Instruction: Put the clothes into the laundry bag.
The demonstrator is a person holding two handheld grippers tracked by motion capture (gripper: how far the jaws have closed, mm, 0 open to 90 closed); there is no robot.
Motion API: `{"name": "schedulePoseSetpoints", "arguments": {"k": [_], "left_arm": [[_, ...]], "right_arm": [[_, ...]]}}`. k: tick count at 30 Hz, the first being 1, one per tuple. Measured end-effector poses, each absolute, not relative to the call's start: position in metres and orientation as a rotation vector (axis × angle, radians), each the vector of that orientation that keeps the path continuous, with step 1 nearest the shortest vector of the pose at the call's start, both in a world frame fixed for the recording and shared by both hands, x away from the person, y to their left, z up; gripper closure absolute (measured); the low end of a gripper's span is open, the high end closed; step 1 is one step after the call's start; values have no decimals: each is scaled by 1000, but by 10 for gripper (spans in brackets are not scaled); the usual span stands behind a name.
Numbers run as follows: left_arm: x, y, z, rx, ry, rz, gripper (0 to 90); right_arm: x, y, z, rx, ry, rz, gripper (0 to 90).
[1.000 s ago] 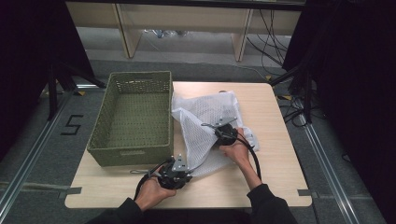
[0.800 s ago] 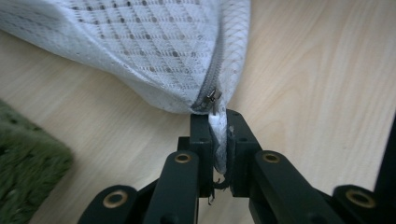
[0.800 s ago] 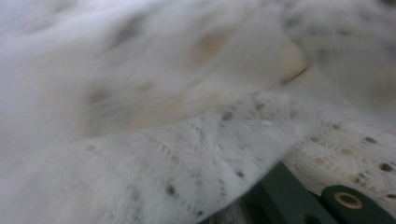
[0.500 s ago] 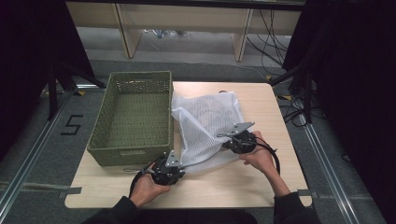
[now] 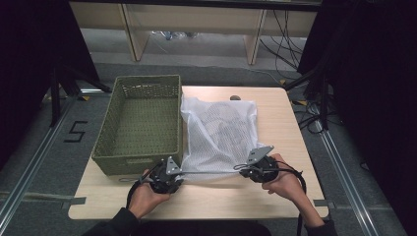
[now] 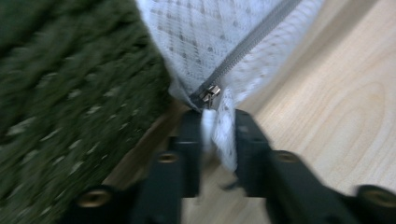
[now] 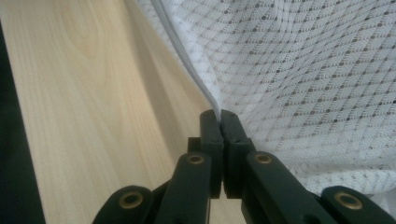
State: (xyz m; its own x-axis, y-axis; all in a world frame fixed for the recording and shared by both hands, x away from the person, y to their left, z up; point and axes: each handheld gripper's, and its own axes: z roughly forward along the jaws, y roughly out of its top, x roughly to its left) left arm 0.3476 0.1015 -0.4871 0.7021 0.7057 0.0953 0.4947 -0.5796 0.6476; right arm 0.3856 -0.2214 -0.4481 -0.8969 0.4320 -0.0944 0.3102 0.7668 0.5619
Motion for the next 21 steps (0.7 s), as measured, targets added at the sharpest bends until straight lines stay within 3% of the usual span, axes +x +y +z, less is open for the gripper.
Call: {"name": "schedulePoseSetpoints", "arguments": {"k": [5, 10, 15, 21], "left_arm": [[328, 76, -464, 2301, 707, 467, 555], [336, 31, -477, 2315, 644, 388, 497], [366, 2, -497, 2295, 732, 364, 421], [385, -13, -507, 2284, 813, 412, 392]], "right_arm": [[397, -223, -450, 612, 2707, 824, 900], [403, -221, -450, 646, 2692, 832, 900], [409, -222, -448, 644, 2667, 847, 900], [411, -228, -445, 697, 2660, 880, 899]]}}
